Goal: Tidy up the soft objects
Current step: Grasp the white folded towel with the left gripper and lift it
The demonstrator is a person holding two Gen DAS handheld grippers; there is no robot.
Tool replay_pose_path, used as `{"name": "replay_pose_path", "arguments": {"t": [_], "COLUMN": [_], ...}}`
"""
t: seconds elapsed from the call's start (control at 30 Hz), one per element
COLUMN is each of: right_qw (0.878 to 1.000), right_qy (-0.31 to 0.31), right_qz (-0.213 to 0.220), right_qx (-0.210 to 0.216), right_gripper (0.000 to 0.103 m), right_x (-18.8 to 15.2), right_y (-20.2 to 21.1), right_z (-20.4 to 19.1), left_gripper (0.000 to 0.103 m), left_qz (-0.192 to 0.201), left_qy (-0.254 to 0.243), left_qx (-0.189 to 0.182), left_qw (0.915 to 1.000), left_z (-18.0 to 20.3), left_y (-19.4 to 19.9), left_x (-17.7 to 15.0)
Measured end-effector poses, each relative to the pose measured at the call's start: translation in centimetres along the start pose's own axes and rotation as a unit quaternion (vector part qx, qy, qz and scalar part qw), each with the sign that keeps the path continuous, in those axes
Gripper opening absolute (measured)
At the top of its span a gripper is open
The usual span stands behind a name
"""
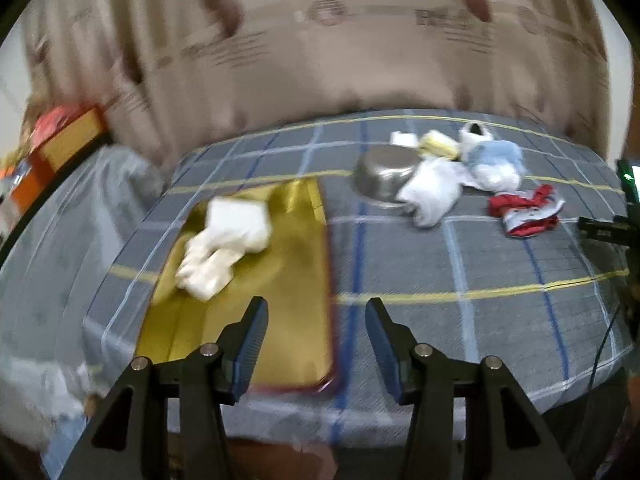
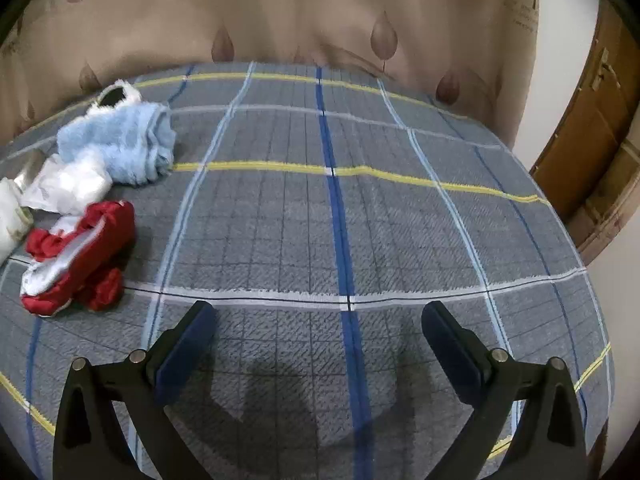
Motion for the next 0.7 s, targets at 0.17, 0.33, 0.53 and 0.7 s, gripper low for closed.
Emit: {"name": "replay_pose_path", "arguments": {"t": [0.17,0.33,0.53,0.7], "right_qw": [1.000,0.999,0.998,0.998], "right_qy": [-0.003,-0.001,0.001,0.000], "right_qz": [0.010,0.020,0.029,0.036], "right_qx": [0.020,0.033,0.051,0.059], "right_gripper": [0.103,0.103,0.103,0.103], "right_x": [-0.4,-0.3,-0.1,-0.1], "right_y": [0.4,0.8,1.1,1.4], "right_z": [0.0,-0.2,-0.4,-0.4], "left_gripper": [0.052,0.052,0.052,0.052], "left_qz": [-0.013,-0.018,-0.048,-0.089], "left_qy": [-0.018,-0.035,-0.049,-0.060], "left_qx": [-0.082,-0.124,-0.166,-0.177], "left_qw": [0.9963,0.9915,0.9837,0.9784], "left_z": [3.5,5.7,7.4,8.9], "left_y": [-2.7,-6.0,-10.2,-13.3], "left_x": [3.2,6.8,10.2,10.5]}}
Point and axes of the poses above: each gripper's, at about its wrist camera, not at the fingertips, and y roughly against the way its jaws point, z to its right, x to its top, the point moved 7 cm from there along -y, roughly the way its jaws point, and after that the axes turned 3 degrees about -y, right-handed, at the moved point
